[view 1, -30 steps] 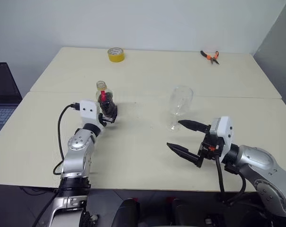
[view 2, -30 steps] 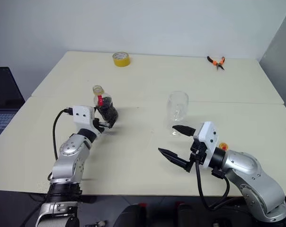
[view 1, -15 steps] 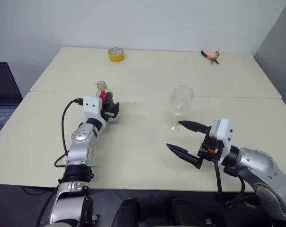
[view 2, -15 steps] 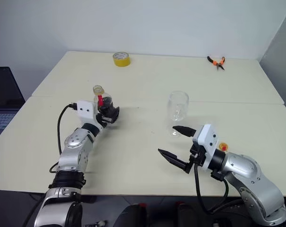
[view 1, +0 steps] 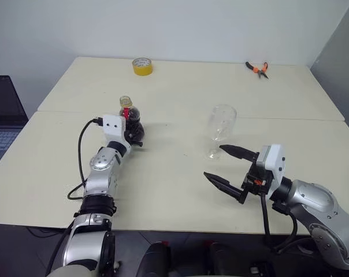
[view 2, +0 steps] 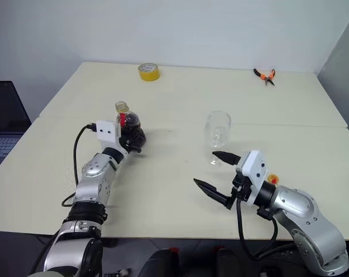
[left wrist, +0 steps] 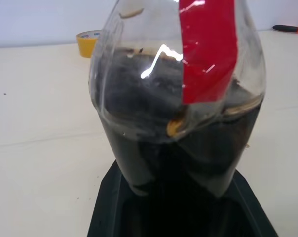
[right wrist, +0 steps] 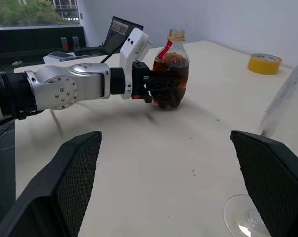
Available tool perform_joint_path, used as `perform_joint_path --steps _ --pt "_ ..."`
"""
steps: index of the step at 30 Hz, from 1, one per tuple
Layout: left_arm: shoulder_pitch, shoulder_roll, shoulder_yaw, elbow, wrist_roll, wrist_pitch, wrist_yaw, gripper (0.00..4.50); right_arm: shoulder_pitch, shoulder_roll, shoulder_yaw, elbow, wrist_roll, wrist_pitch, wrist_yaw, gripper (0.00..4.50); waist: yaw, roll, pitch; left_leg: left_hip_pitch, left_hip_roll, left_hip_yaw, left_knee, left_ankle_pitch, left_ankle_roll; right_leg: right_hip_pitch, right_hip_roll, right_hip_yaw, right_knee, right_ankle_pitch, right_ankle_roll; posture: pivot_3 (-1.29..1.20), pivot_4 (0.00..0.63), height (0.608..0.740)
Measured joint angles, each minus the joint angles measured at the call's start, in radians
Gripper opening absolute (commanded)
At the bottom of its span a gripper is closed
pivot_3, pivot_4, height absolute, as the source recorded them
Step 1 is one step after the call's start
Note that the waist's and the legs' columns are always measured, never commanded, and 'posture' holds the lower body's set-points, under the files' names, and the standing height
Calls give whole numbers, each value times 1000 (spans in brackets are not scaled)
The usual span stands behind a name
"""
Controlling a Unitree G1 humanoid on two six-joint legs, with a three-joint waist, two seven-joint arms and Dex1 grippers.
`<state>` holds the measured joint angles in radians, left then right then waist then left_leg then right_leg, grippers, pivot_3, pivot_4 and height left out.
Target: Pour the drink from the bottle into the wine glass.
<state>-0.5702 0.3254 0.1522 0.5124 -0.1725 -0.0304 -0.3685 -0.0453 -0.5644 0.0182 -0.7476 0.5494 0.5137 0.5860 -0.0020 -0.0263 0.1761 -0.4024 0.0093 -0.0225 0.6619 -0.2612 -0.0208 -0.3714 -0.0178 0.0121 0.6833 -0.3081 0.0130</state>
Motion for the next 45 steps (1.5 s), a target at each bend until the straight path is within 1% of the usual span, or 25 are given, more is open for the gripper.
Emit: perform_joint_path --steps 4,9,14,19,25,31,40,45 --pt "-19 5 -82 -72 42 -30 -70 739 8 27 -19 -12 1 0 -38 4500 3 0 0 -1 0 0 0 0 0 0 0 0 0 0 0 0 150 740" --pt "-120 16 -193 -87 126 -119 -160 738 10 52 -33 -16 -22 -8 -85 4500 2 0 0 -1 -1 0 0 0 0 -1 0 0 0 0 0 0 150 740" --pt "-237 24 -280 -23 215 -257 -209 713 25 85 -35 -16 -85 -64 -123 4500 0 0 0 -1 -1 1 0 0 0 -1 0 1 0 0 0 0 150 740" --pt "-319 24 -324 87 277 -371 -233 666 48 109 -35 -16 -135 -121 -144 4500 -1 0 0 -1 -1 1 0 0 0 -2 1 1 0 0 0 0 150 740" --pt "-420 38 -351 243 372 -502 -195 666 67 138 -57 -1 -144 -140 -169 4500 -1 -1 1 -1 -1 1 0 0 0 -2 1 1 0 0 0 0 150 740" --pt "-479 44 -389 326 471 -604 -121 666 40 159 -60 15 -175 -154 -194 4500 -1 -1 1 -2 -1 1 0 0 0 -2 1 1 0 0 0 0 150 740" --pt "-551 54 -442 440 586 -692 -30 666 10 178 -54 33 -176 -155 -201 4500 -1 -1 1 -2 -1 1 0 0 0 -3 1 1 1 0 0 0 150 740" --pt "-599 54 -458 488 619 -707 10 666 -3 178 -51 39 -188 -158 -196 4500 -1 -1 1 -2 -1 1 0 0 0 -3 1 1 1 0 0 0 150 740"
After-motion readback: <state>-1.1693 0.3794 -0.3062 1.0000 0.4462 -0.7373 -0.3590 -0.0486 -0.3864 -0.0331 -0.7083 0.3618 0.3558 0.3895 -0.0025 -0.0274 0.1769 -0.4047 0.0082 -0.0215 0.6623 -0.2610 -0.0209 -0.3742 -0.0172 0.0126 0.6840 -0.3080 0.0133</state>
